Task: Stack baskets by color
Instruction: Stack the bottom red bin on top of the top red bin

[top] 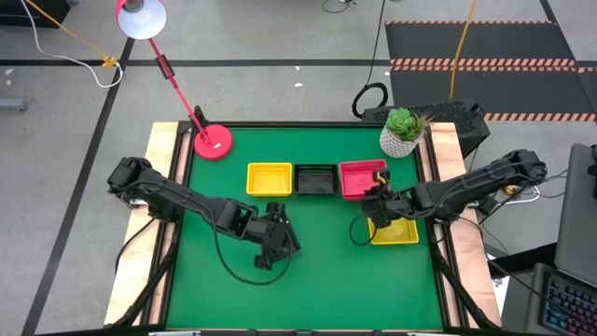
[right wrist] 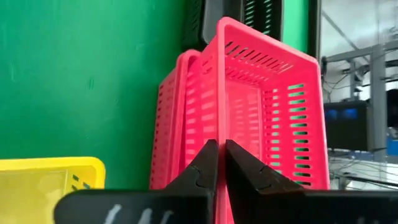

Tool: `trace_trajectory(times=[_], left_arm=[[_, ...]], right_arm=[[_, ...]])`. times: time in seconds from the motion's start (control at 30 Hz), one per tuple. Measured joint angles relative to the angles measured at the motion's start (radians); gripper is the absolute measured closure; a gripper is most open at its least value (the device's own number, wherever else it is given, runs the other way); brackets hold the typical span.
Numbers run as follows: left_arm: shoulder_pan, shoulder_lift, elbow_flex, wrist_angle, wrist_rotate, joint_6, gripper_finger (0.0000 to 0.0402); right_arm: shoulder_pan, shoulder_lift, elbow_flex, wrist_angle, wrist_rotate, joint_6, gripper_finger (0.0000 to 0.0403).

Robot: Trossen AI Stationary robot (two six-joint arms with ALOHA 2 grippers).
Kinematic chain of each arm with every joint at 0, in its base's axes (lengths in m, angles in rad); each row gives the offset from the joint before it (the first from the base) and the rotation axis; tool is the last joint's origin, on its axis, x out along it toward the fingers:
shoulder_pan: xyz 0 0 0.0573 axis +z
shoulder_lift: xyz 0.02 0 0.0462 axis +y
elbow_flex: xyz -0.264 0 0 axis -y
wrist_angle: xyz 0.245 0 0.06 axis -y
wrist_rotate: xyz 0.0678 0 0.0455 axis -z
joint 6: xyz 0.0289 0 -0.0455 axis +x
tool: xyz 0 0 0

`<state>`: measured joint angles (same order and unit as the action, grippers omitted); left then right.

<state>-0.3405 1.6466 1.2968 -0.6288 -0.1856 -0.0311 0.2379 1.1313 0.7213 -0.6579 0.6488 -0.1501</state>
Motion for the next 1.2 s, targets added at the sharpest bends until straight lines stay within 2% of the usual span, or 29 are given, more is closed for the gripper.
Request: trace_trajectory(times=[1.0, 1.2], left_arm=[[0.000, 0.000, 0.000, 0.057, 0.001, 0.007, 0.0286], [0.000, 0.000, 0.000, 0.058, 0.001, 0.007, 0.0286]], right_arm=[[-0.035, 0.000, -0.003, 0.011, -0.048, 0.086, 0.0393], [-0.034, 0.000, -0.004, 0.011, -0.071, 0.089, 0.0355]])
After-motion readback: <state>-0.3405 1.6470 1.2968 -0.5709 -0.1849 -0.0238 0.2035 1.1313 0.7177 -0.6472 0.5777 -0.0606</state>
